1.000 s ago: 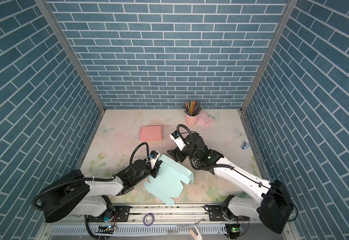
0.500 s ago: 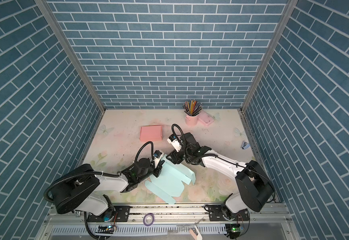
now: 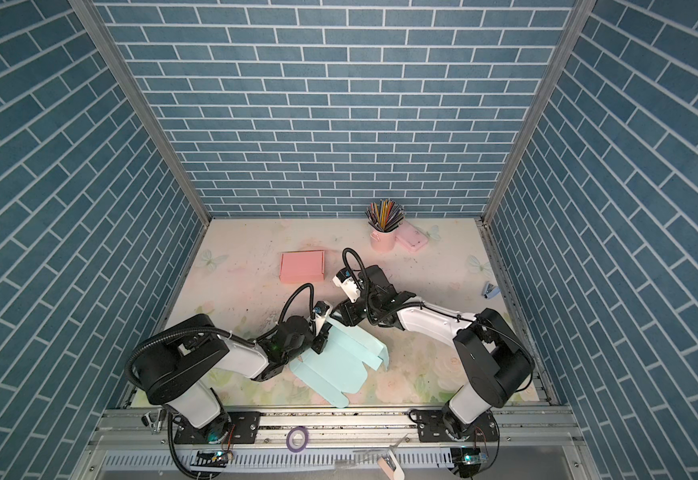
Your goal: Fold the paper box
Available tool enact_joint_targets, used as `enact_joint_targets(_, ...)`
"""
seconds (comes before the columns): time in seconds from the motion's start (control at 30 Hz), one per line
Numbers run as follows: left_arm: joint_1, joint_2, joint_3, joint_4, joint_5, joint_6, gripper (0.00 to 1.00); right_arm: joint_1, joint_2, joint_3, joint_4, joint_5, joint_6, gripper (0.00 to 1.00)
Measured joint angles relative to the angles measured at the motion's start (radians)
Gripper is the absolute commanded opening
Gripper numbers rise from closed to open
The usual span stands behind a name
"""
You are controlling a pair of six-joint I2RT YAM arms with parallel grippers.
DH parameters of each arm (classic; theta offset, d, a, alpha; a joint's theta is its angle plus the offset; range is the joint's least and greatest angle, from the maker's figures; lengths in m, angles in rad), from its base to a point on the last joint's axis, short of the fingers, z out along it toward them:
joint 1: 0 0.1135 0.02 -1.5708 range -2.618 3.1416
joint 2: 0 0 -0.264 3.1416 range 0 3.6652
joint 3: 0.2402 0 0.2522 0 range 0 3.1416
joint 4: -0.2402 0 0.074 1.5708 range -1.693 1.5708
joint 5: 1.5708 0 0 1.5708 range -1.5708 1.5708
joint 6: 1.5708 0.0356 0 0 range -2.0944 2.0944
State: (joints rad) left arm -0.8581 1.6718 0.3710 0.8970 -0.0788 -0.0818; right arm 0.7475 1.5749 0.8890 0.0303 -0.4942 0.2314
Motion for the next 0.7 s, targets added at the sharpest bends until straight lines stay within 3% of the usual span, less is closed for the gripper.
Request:
enact_joint_targets(0.27,-0.002,0.008,-0.001,0.015,-0.015,-0.004,0.06,-0.001,0.0,0.0,0.008,0.005,0.007,0.43)
enact_joint_targets(0.33,-0.004,0.011,-0.001,0.021,-0.018,-0.005,0.07,-0.002,0.0,-0.004,0.013,0.007,0.011,0.42)
enact_joint_targets(0.47,-0.006,0.013,-0.003,0.027,-0.023,-0.009,0.22,-0.002,-0.011,-0.031,0.053,0.016,0.033,0.41)
enact_joint_targets(0.7,-0.01,0.016,-0.019,0.055,-0.029,-0.011,0.18,-0.002,-0.038,-0.071,0.092,0.035,0.056,0.4)
